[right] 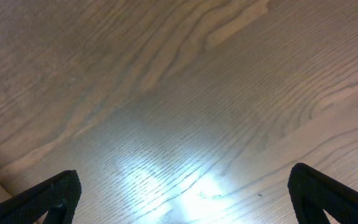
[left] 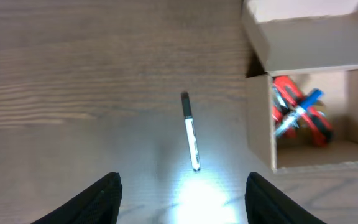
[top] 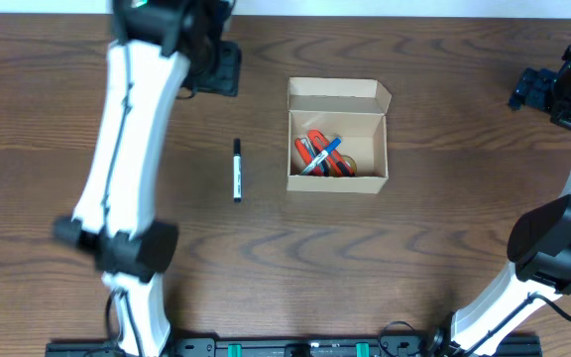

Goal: Pack container
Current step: 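Lift the left gripper out of the box and move toward black marker, then lower the left gripper and grasp the black-capped marker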

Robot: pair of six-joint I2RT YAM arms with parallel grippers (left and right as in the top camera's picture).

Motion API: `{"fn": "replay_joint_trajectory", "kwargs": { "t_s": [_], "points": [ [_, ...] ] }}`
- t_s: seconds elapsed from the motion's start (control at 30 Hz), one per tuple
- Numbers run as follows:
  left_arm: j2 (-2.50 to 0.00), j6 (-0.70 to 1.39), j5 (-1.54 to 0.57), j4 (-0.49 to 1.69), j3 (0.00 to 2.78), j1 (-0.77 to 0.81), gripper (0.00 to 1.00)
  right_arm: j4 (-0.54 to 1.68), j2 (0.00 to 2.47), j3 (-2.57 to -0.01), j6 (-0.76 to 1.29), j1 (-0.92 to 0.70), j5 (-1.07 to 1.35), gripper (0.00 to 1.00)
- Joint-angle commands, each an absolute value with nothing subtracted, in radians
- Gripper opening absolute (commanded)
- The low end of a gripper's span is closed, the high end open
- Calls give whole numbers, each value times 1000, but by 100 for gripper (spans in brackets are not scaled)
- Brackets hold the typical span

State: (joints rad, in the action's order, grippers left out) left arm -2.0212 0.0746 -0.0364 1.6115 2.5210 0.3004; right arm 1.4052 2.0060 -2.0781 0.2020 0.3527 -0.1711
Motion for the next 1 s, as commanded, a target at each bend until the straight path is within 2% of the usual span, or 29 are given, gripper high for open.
{"fn": "replay_joint_trajectory", "kwargs": {
  "t_s": [0.0,0.17,0.37,0.63,0.97],
  "points": [
    [-1897,76,4,1682,2420,332,63,1406,1999,-2074,216,353,-171,99],
    [-1756,96,72,1616,2197,390,62,1406,1999,-2074,216,353,-171,99],
    [-1612,113,78,1314,1811,388,62,1406,1999,-2074,216,353,-171,99],
    [-1644,141,-26,1010,1454,311,62,1406,1999,-2074,216,353,-171,99],
    [-1784,298,8,878,1394,266,58,1406,1998,-2074,216,353,-171,99]
  ]
}}
